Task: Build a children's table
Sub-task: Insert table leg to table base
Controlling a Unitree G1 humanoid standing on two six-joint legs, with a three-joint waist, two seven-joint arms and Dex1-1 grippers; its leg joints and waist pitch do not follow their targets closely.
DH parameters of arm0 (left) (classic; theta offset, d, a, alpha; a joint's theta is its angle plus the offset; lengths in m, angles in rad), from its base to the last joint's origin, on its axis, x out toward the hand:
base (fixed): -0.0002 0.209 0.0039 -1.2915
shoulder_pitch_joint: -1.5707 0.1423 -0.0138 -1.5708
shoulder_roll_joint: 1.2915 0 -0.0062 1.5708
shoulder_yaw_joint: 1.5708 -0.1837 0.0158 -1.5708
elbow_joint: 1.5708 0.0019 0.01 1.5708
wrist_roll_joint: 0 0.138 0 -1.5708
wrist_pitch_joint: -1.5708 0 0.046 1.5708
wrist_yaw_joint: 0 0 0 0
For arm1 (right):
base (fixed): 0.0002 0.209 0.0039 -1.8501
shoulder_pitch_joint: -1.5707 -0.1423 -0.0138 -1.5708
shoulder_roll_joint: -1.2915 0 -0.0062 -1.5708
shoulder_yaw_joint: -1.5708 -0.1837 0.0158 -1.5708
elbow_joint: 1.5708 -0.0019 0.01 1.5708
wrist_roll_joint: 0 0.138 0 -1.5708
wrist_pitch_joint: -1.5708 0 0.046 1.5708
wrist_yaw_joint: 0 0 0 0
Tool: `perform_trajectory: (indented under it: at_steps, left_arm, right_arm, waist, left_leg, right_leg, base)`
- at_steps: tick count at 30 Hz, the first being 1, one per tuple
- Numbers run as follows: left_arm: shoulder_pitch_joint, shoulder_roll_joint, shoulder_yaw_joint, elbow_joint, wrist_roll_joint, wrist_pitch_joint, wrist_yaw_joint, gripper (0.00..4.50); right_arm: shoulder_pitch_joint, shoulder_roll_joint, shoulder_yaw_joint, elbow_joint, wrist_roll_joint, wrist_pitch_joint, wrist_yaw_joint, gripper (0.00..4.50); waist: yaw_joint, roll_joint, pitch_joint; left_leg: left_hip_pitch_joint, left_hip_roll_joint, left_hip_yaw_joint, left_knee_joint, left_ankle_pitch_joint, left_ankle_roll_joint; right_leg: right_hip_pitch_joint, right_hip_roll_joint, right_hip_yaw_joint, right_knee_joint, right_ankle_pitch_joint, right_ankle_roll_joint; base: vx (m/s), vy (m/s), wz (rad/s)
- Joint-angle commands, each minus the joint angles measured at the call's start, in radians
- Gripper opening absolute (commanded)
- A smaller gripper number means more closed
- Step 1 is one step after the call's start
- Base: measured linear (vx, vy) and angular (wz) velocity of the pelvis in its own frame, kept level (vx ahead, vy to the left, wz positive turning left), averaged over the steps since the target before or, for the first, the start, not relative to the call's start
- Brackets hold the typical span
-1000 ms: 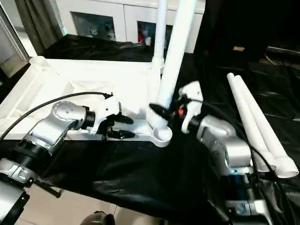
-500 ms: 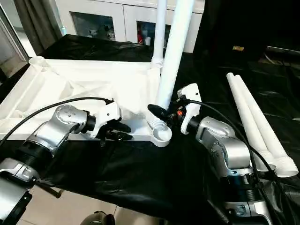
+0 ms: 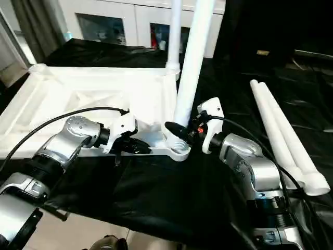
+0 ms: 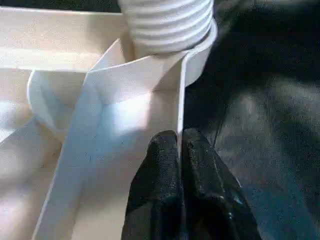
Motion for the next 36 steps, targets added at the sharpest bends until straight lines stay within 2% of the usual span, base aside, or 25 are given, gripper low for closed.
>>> perform_trajectory:
  at_steps: [1, 5, 8, 9, 16, 17, 20, 26, 28, 31, 35, 36]
  left_arm:
    - [-0.009, 0.000, 0.035, 0.006, -0.030, -0.017, 0.001, 0.00]
    - [-0.001, 0.000, 0.035, 0.019, -0.012, -0.039, 0.004, 0.00]
    - [-0.001, 0.001, 0.036, 0.020, -0.003, -0.044, 0.012, 0.00]
    - [-0.001, 0.002, 0.035, 0.022, 0.004, -0.049, 0.017, 0.00]
    - [-0.003, 0.011, 0.026, 0.039, 0.034, -0.069, 0.050, 0.00]
    - [-0.003, 0.010, 0.027, 0.040, 0.033, -0.070, 0.052, 0.00]
    - [-0.004, 0.011, 0.030, 0.048, 0.033, -0.075, 0.054, 0.00]
    - [0.008, 0.010, 0.035, 0.027, 0.024, -0.079, 0.028, 0.00]
    - [0.009, 0.010, 0.035, 0.028, 0.025, -0.081, 0.028, 0.00]
    - [0.006, 0.010, 0.033, 0.038, 0.028, -0.088, 0.025, 0.00]
    - [0.004, 0.011, 0.033, 0.038, 0.027, -0.087, 0.022, 0.00]
    - [0.005, 0.012, 0.035, 0.035, 0.027, -0.085, 0.021, 0.00]
  right_arm:
    - [-0.005, -0.011, 0.013, -0.024, -0.013, 0.014, 0.001, 1.91]
    - [-0.010, -0.015, 0.023, -0.013, -0.029, 0.019, 0.003, 1.91]
    - [-0.013, -0.024, 0.035, -0.011, -0.042, 0.031, 0.000, 1.91]
    - [-0.013, -0.028, 0.038, -0.009, -0.044, 0.036, 0.002, 1.91]
    - [-0.018, -0.055, 0.044, 0.004, -0.048, 0.063, 0.007, 1.90]
    - [-0.018, -0.057, 0.044, 0.004, -0.049, 0.064, 0.007, 1.90]
    - [-0.018, -0.067, 0.047, 0.006, -0.050, 0.072, 0.012, 1.90]
    - [-0.030, -0.028, 0.033, 0.044, -0.038, 0.037, 0.006, 1.90]
    - [-0.033, -0.023, 0.039, 0.055, -0.046, 0.029, 0.004, 1.90]
    - [-0.043, -0.001, 0.033, 0.089, -0.042, 0.009, 0.003, 1.90]
    - [-0.045, 0.014, 0.017, 0.113, -0.034, -0.005, -0.002, 1.90]
    - [-0.037, 0.016, 0.011, 0.111, -0.027, -0.003, 0.001, 1.90]
  waist:
    - [0.005, 0.001, -0.100]
    - [0.004, -0.001, -0.099]
    - [0.002, 0.001, -0.098]
    - [0.002, -0.002, -0.100]
    - [0.002, -0.002, -0.100]
    - [0.001, -0.009, -0.101]
    - [0.003, -0.005, -0.101]
    - [0.002, -0.006, -0.100]
    - [0.002, -0.001, -0.100]
    - [0.000, -0.003, -0.100]
    - [-0.003, -0.003, -0.096]
    - [-0.006, -0.009, -0.094]
  left_leg:
    - [0.019, 0.022, -0.016, -0.074, -0.169, 0.002]
    - [0.019, 0.023, -0.015, -0.074, -0.166, 0.015]
    - [0.020, 0.025, -0.015, -0.076, -0.178, 0.009]
    - [0.022, 0.025, -0.014, -0.076, -0.180, 0.006]
    - [0.020, 0.025, -0.014, -0.075, -0.180, 0.002]
    - [0.021, 0.026, -0.013, -0.076, -0.176, 0.005]
    - [0.021, 0.025, -0.014, -0.075, -0.172, 0.007]
    - [0.019, 0.025, -0.013, -0.075, -0.180, 0.005]
    - [0.020, 0.025, -0.014, -0.076, -0.173, 0.005]
    - [0.020, 0.024, -0.013, -0.075, -0.176, 0.007]
    - [0.020, 0.024, -0.014, -0.078, -0.200, 0.003]
    - [0.020, 0.024, -0.014, -0.079, -0.209, -0.002]
  right_leg:
    - [0.063, -0.048, 0.026, -0.072, -0.042, -0.289]
    - [0.062, -0.049, 0.027, -0.076, -0.062, -0.289]
    - [0.060, -0.048, 0.027, -0.077, -0.085, -0.286]
    - [0.061, -0.049, 0.028, -0.078, -0.097, -0.282]
    - [0.061, -0.050, 0.029, -0.080, -0.113, -0.271]
    - [0.060, -0.048, 0.029, -0.080, -0.106, -0.271]
    - [0.060, -0.049, 0.028, -0.079, -0.108, -0.272]
    - [0.058, -0.051, 0.029, -0.081, -0.126, -0.270]
    - [0.057, -0.050, 0.029, -0.079, -0.112, -0.272]
    - [0.058, -0.050, 0.028, -0.079, -0.099, -0.278]
    - [0.057, -0.051, 0.028, -0.084, -0.145, -0.271]
    - [0.057, -0.050, 0.028, -0.086, -0.165, -0.265]
  base:
    - [0.000, 0.000, 0.00]
    - [0.000, 0.000, 0.00]
    - [0.000, 0.000, 0.00]
    - [0.000, 0.000, 0.00]
    - [0.000, 0.000, 0.00]
    - [0.000, 0.000, 0.00]
    - [0.000, 0.000, 0.00]
    - [0.000, 0.000, 0.00]
    - [0.000, 0.000, 0.00]
    - [0.000, 0.000, 0.00]
    - [0.000, 0.000, 0.00]
    - [0.000, 0.000, 0.00]
